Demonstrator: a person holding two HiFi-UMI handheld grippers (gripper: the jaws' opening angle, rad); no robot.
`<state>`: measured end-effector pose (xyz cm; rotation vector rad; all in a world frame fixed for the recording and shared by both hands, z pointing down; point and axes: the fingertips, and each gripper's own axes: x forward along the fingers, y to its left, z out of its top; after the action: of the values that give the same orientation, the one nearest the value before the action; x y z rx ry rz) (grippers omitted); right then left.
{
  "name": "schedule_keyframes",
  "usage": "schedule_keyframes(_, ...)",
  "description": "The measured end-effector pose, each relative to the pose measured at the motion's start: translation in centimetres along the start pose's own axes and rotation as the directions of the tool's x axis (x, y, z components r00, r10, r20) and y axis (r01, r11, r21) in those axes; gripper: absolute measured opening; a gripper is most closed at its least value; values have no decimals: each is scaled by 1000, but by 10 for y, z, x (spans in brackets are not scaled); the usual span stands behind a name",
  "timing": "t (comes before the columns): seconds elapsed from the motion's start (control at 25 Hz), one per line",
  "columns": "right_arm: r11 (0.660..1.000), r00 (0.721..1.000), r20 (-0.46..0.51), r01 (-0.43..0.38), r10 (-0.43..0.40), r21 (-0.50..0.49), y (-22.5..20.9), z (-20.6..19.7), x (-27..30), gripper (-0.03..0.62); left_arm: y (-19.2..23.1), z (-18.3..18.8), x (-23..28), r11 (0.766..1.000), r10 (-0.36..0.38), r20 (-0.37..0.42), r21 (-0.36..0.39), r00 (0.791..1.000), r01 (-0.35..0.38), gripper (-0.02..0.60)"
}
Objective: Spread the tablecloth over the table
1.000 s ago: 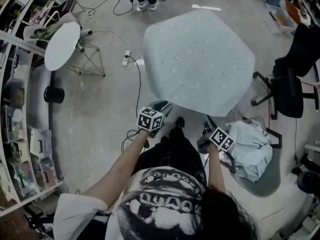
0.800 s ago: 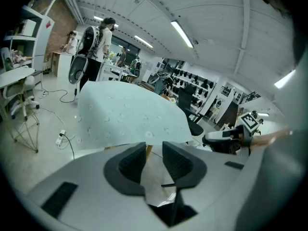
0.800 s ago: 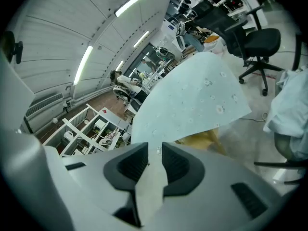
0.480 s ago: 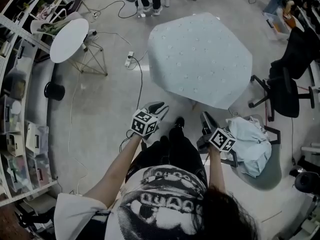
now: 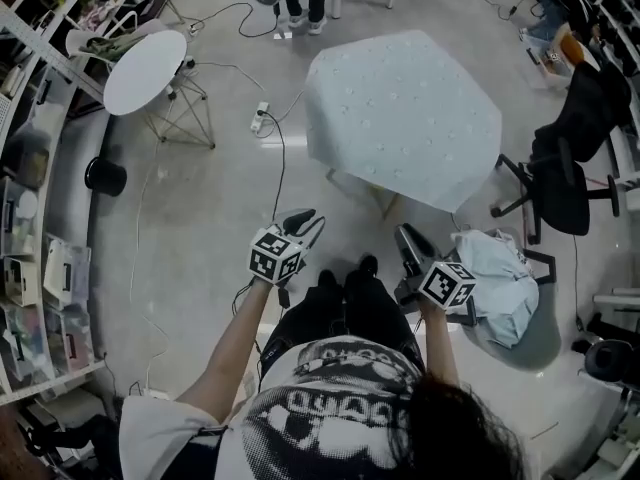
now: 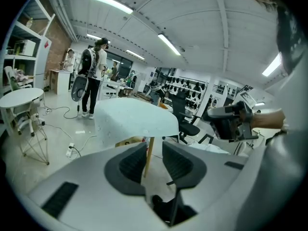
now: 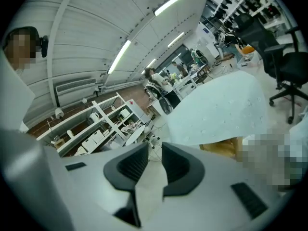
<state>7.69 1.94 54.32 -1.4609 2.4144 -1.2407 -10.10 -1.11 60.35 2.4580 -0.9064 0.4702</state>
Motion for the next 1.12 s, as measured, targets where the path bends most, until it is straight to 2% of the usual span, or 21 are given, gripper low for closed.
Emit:
schedule_keyframes(0.2,999,997,-66,-32,30,-34,13,-11,4,63,-4,-22,-21,999,47,-19,3,999,-47,101)
schedule_keyframes(0.4,994,993,-102,-71,62,-85,31,-14,6,51,-6,-29,-41,995,94,9,-42,996,-93,101)
schedule_keyframes(0.6,983,988,-130,-100,80,-155,36,-12,-9,29,-19,-10,-50,989,146,79,-50,986,-142,95)
schedule_keyframes(0.8,975,985,-138,-127,102,-182,33,-9,-31,20,-40,13,-53,980,200,146,-50,969,-194,81)
schedule_keyframes(1.0,967,981,-143,-156,128,-201,33,-11,-57,-12,-80,32,-59,980,201,200,-32,959,-199,50)
schedule_keyframes(1.12,960,977,-148,-185,156,-210,36,-12,-73,-12,-106,28,-58,980,196,197,-15,961,-197,33)
